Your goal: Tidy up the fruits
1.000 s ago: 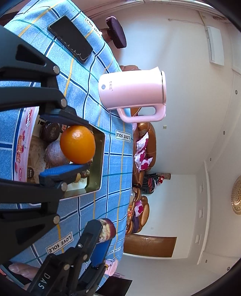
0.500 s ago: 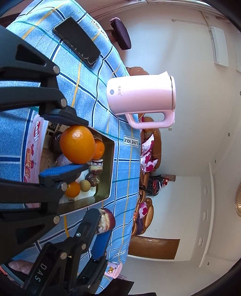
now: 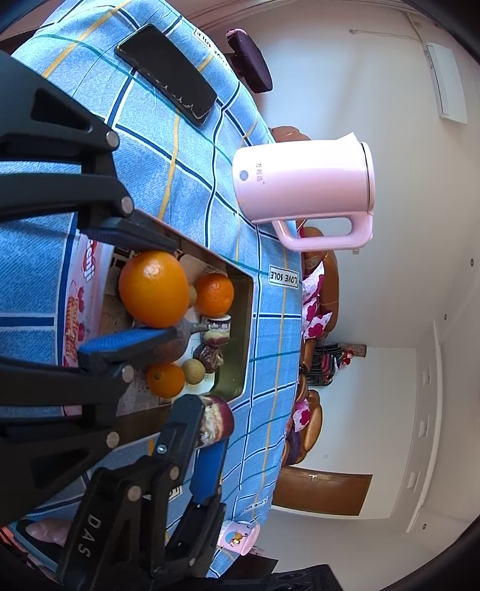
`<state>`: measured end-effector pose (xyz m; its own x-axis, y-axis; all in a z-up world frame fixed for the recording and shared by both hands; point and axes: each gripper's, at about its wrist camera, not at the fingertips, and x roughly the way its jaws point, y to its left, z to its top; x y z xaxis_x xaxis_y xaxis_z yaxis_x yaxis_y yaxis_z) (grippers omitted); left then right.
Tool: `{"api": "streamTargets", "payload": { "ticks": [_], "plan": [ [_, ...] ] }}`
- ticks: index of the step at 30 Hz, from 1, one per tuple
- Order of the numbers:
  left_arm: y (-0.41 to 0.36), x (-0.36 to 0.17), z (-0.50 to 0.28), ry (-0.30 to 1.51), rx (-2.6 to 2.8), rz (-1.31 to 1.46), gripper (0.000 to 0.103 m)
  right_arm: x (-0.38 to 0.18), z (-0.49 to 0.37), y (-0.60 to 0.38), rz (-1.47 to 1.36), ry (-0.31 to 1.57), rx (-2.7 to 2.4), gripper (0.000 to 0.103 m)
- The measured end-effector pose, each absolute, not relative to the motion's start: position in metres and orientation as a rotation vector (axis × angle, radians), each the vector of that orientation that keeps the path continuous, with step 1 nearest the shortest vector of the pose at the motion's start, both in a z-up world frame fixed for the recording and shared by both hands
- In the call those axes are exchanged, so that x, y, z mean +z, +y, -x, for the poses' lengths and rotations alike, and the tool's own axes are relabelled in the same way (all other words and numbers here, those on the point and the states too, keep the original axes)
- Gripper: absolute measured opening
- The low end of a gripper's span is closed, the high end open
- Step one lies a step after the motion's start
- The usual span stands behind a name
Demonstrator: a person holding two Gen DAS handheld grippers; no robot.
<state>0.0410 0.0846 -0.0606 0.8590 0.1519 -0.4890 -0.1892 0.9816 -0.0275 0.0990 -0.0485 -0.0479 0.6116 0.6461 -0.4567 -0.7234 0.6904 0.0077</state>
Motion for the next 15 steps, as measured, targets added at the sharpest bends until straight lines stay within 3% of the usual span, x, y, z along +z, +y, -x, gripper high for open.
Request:
{"api": "streamTargets", "payload": {
  "ticks": [8,11,15],
  "plan": [
    [0.0830,-0.0677,-0.0442,0.538,0.180,0.058,0.047,-0.0554,-0.1091,-0.0393,0.201,0.545,0.807,0.047],
    [0.0865,-0.0671,-0.0423,0.530,0.201,0.063,0.057,-0.0547,-0.1089,-0.0412,0.190,0.541,0.804,0.049],
    [0.0893,-0.0633,-0.0368,0.507,0.207,0.073,0.079,-0.0523,-0.1089,-0.0489,0.153,0.522,0.786,0.059]
  ]
}}
